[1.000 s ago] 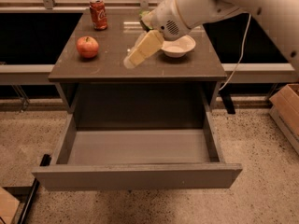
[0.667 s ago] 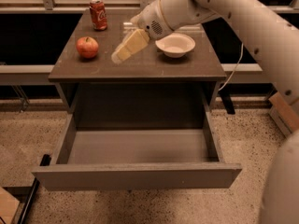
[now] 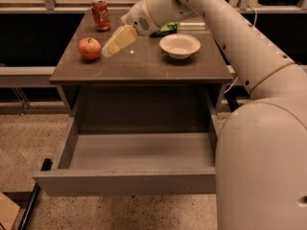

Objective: Place apple into top drawer

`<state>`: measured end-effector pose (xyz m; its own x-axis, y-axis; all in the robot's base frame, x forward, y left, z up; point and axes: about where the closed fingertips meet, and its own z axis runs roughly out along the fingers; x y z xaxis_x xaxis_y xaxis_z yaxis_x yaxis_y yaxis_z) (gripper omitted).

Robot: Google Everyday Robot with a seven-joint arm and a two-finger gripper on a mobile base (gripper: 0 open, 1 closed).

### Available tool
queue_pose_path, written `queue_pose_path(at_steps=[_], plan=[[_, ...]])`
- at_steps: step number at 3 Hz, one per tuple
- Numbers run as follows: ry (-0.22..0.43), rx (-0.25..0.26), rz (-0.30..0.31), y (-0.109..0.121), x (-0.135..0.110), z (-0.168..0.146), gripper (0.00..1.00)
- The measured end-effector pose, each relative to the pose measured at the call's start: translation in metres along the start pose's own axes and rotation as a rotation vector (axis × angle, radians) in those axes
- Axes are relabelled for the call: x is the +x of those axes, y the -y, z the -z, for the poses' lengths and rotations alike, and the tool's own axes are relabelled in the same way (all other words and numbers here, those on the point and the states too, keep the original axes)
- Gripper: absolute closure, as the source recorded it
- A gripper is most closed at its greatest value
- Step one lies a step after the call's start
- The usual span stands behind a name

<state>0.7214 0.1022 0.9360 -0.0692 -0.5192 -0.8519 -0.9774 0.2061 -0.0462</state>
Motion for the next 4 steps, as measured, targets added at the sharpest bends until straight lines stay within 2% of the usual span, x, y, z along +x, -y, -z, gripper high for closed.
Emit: queue_pose_path(at_steps=[1,2,4], plan=[[-0.018,0.027,-0.067,-0.004,0.014,-0.016,0.0],[0.006,0.085,-0.094,0.005,0.015,-0.042,0.0],[0.104,0.147,-0.122,0.033,0.012,-0.1,0.0]])
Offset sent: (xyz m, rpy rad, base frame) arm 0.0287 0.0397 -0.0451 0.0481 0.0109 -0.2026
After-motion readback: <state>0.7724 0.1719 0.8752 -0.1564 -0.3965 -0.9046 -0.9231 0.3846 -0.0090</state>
